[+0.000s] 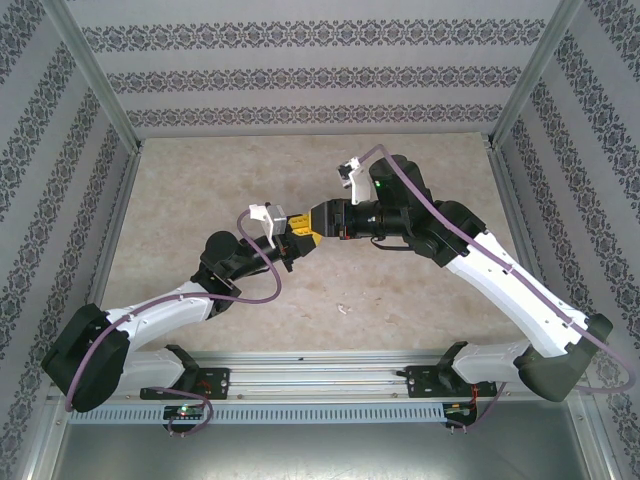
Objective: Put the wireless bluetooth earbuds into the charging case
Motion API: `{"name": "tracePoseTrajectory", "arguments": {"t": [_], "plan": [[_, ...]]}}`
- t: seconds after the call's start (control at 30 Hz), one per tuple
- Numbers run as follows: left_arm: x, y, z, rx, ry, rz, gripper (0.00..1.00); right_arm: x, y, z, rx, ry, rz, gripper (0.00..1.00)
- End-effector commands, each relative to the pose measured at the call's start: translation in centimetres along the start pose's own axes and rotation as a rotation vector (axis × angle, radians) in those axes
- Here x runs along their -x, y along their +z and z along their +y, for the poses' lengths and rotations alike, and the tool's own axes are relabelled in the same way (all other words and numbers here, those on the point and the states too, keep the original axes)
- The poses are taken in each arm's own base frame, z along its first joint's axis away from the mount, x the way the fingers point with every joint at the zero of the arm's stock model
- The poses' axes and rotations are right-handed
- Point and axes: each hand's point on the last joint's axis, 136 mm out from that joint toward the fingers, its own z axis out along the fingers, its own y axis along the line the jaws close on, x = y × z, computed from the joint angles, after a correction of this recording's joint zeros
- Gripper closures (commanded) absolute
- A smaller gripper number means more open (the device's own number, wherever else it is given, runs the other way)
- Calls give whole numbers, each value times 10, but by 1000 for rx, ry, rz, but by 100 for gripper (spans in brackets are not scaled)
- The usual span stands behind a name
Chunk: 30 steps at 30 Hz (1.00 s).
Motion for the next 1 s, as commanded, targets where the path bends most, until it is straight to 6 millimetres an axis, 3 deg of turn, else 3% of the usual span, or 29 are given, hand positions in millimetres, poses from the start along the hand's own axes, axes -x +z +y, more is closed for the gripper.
{"name": "tracePoseTrajectory", "arguments": {"t": [0.0,0.4,0.63,0.97], "plan": [[27,2,-16,-60,30,-81,100,-4,9,-5,-15,12,21,58],[29,0,-19,-68,40,-79,100,-1,14,-7,-9,23,28,58],[26,-3,-16,-44,42,-83,100,8,-6,16,56,-2,-21,59],[17,-14,-5,40,53,-28,100,11,-28,16,26,-2,-46,59]]}}
